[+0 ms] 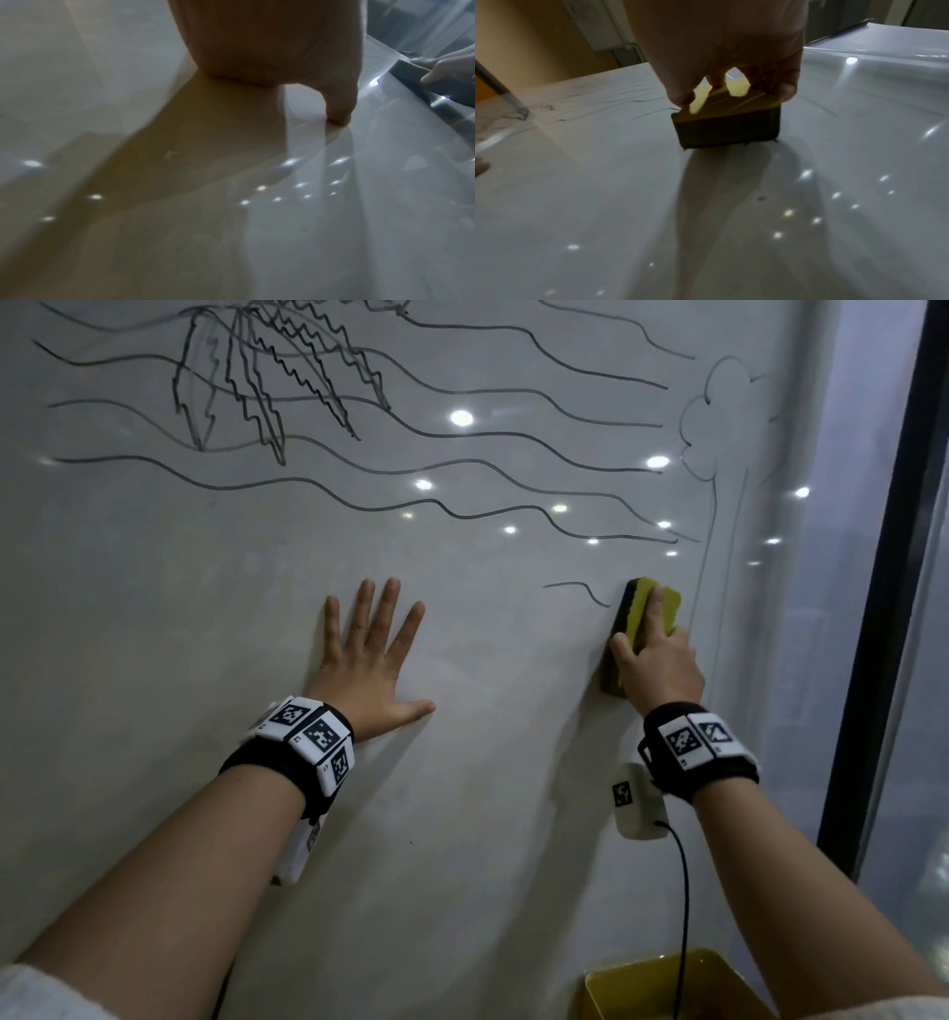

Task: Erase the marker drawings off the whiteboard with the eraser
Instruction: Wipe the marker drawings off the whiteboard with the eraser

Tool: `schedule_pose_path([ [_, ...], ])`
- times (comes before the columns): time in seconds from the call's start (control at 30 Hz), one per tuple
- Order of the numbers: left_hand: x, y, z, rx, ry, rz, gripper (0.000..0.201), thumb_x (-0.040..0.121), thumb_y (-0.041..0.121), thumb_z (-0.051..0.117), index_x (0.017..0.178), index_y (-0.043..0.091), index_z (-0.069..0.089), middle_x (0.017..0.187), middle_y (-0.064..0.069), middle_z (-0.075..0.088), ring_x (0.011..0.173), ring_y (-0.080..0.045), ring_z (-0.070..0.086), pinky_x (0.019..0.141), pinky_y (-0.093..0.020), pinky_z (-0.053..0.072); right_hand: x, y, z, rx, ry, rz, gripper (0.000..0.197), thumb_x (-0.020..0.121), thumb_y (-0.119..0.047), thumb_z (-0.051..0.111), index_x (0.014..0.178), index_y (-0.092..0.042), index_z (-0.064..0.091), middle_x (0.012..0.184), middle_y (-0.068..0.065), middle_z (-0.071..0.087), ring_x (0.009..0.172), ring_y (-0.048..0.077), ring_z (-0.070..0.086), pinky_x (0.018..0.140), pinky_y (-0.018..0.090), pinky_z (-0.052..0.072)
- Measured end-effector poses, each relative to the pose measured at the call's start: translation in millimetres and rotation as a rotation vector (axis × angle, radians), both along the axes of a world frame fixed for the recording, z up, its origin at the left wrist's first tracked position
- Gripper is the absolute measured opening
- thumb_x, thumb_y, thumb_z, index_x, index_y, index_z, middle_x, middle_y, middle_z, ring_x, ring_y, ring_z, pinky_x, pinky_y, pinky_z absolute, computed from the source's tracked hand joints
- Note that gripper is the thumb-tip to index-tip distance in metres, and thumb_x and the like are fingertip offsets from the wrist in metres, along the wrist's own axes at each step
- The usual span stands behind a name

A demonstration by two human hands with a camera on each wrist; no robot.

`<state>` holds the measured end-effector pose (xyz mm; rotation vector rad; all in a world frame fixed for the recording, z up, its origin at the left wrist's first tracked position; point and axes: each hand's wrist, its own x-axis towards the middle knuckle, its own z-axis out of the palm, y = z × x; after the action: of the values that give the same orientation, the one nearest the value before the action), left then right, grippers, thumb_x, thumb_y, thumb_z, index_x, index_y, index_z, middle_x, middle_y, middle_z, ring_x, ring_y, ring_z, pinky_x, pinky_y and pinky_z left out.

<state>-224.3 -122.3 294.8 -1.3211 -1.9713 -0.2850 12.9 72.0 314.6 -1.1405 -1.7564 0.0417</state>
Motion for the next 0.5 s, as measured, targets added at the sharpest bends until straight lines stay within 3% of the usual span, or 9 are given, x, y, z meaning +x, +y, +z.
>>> schedule_pose_path([
  [0.13,1,0,1,-0.005,-0.004,0.003,0.116,0.075,0.076,0.042,0.125,0.028,-0.051,0.129,-0.001,-0.060,0.121,-0.024,-0.054,0.100,-0.051,-0.033,9,7,24,-0.048,0.043,0.020,0.069,0.094,-0.045,0.037,0.150,-0.034,-0.001,0.130,0.021,0.039,0.115,0.038,0.045,0.091,0.047,0.040],
  [0.23,2,-1,2,-0.010,-0.006,0.005,0.116,0.075,0.076,0.042,0.126,0.028,-0.050,0.129,-0.002,-0.060,0.122,-0.024,-0.053,0.099,-0.051,-0.034,-10,-10,5,-0.051,0.064,0.040,0.070,0.093,-0.047,0.038,0.150,-0.035,-0.001,0.126,0.019,0.041,0.111,0.037,0.048,0.091,0.047,0.043],
  [0.37,3,-2,2,-0.022,-0.003,0.028,0.114,0.075,0.077,0.040,0.128,0.026,-0.048,0.129,-0.003,-0.060,0.120,-0.025,-0.054,0.096,-0.049,-0.038,-31,-32,-30,0.084,-0.101,0.060,0.073,0.093,-0.045,0.043,0.150,-0.032,0.001,0.119,0.016,0.042,0.108,0.035,0.046,0.081,0.043,0.044],
  [0.5,4,-2,2,-0.033,-0.009,0.033,0.114,0.076,0.076,0.039,0.125,0.026,-0.051,0.128,-0.003,-0.061,0.119,-0.026,-0.055,0.096,-0.050,-0.036,-20,-24,-13,0.136,-0.141,0.038,0.071,0.094,-0.043,0.043,0.150,-0.033,0.001,0.118,0.016,0.042,0.108,0.035,0.044,0.079,0.043,0.045],
])
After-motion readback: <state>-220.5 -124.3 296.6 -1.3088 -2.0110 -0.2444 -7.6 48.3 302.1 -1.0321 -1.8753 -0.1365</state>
